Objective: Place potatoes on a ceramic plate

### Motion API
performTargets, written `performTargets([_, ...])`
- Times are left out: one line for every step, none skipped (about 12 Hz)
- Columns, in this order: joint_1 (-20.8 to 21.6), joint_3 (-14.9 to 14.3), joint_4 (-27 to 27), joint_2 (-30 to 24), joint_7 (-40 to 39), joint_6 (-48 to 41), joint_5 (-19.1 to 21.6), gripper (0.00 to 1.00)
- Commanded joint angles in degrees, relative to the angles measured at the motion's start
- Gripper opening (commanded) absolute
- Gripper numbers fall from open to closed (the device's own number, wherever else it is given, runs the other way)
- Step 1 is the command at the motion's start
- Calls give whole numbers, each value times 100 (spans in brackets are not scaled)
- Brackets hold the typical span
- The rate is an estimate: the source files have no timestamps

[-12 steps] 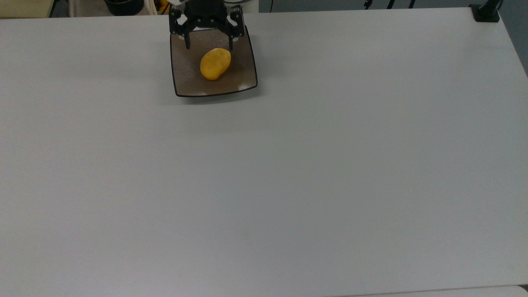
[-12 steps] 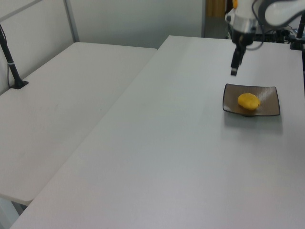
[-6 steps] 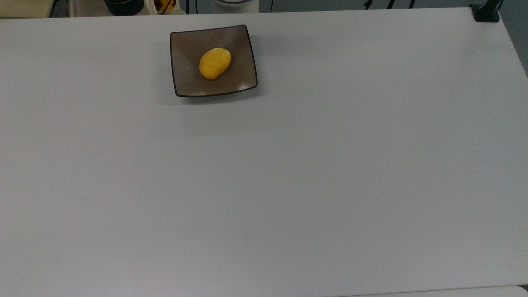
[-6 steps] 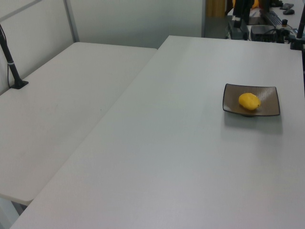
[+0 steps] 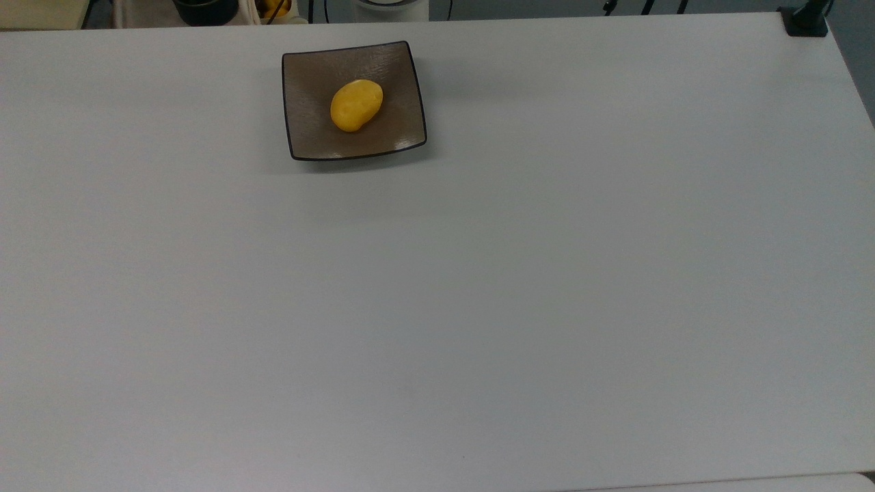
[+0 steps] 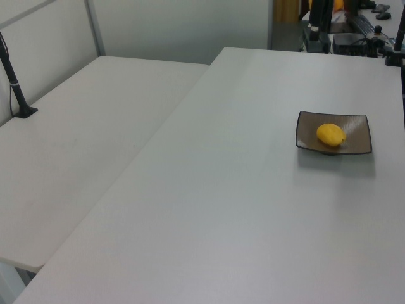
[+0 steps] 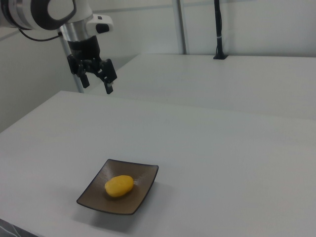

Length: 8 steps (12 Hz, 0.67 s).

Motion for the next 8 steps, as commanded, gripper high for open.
performTargets([-106, 58, -292, 16, -745, 870, 126, 100])
performTargets([-115, 58, -293, 24, -764, 925, 118, 100])
performTargets([-115, 58, -284, 33, -756, 891, 65, 100])
performTargets([-106, 58, -284, 25, -747, 873, 73, 100])
performTargets([-97, 66, -293, 16, -738, 864, 73, 100])
performTargets([-97, 84, -293, 24, -703, 864, 73, 100])
performTargets([-106, 101, -284, 25, -685, 864, 73, 100])
performTargets([-106, 110, -293, 7, -677, 864, 73, 100])
